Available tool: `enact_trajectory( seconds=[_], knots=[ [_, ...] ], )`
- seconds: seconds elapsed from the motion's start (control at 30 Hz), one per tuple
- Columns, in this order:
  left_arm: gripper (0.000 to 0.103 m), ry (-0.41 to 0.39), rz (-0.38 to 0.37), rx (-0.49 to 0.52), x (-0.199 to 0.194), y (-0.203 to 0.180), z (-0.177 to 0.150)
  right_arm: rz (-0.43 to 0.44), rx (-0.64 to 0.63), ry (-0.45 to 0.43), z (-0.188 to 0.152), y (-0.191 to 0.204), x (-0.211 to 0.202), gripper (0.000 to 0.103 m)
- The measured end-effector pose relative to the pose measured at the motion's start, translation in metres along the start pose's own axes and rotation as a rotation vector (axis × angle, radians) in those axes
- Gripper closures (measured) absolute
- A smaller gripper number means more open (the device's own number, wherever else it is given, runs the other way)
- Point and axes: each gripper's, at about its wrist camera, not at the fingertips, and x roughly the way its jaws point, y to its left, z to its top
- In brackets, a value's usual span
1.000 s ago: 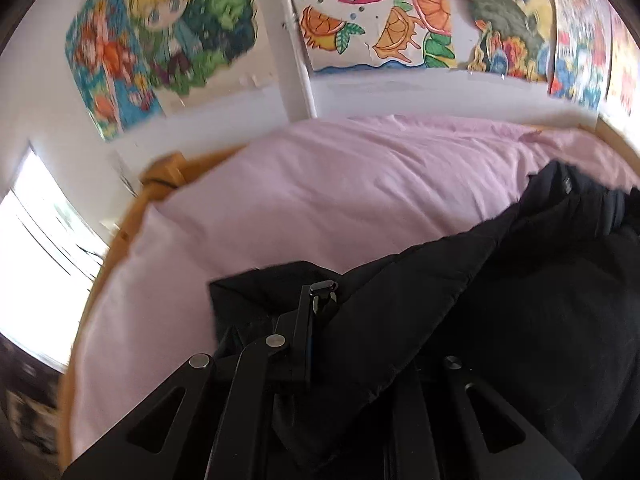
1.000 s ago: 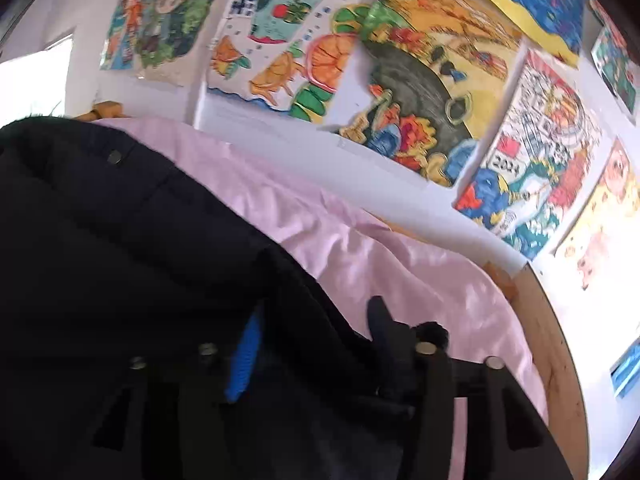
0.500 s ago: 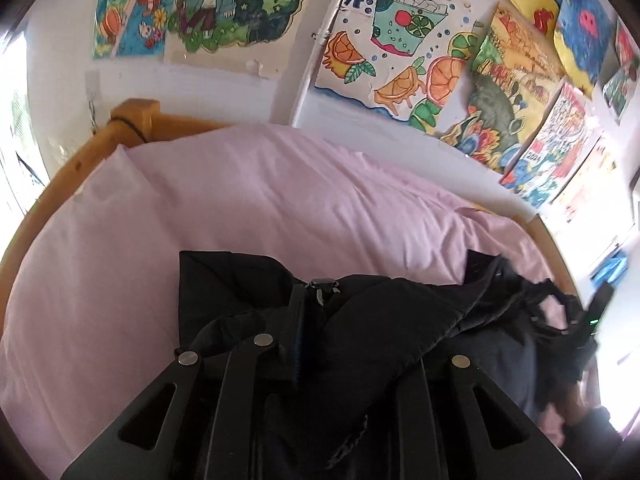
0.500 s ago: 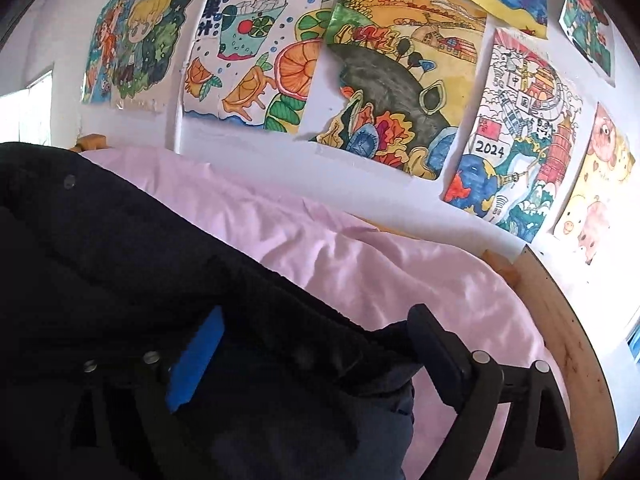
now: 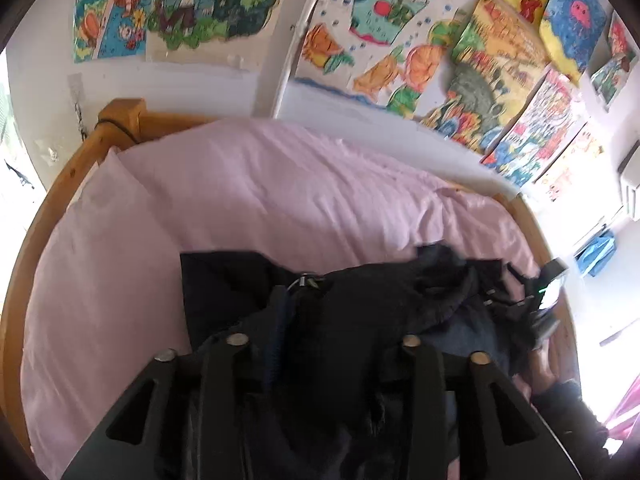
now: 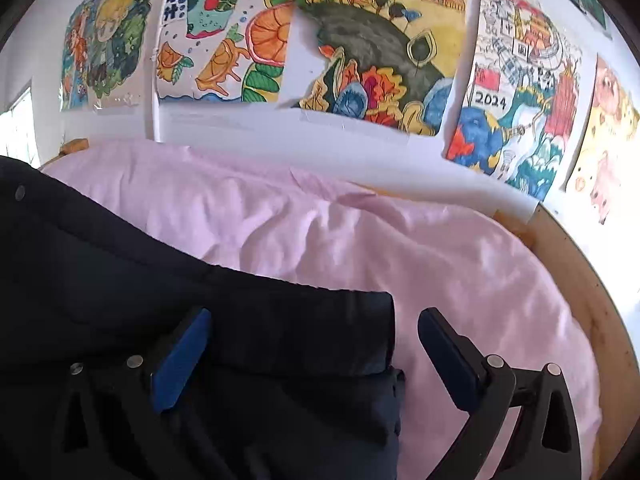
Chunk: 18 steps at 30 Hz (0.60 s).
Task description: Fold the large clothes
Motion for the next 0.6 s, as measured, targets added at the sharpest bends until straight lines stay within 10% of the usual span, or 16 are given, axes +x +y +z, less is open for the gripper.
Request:
enact_trajectory(
  seconds=[0.27, 0.6],
  knots=[
    [0.041, -0.168, 0.085, -0.017, -0.052, -0.01, 0.026, -0.028, 0.049, 0.019, -0.003, -0.011, 0.011, 0.0],
    [0.039, -0.203, 0.051, 0.163, 0.056, -0.076, -0.075, 0.244, 0.176, -0.119, -0.003, -0.03, -0.077, 0.0]
  ],
)
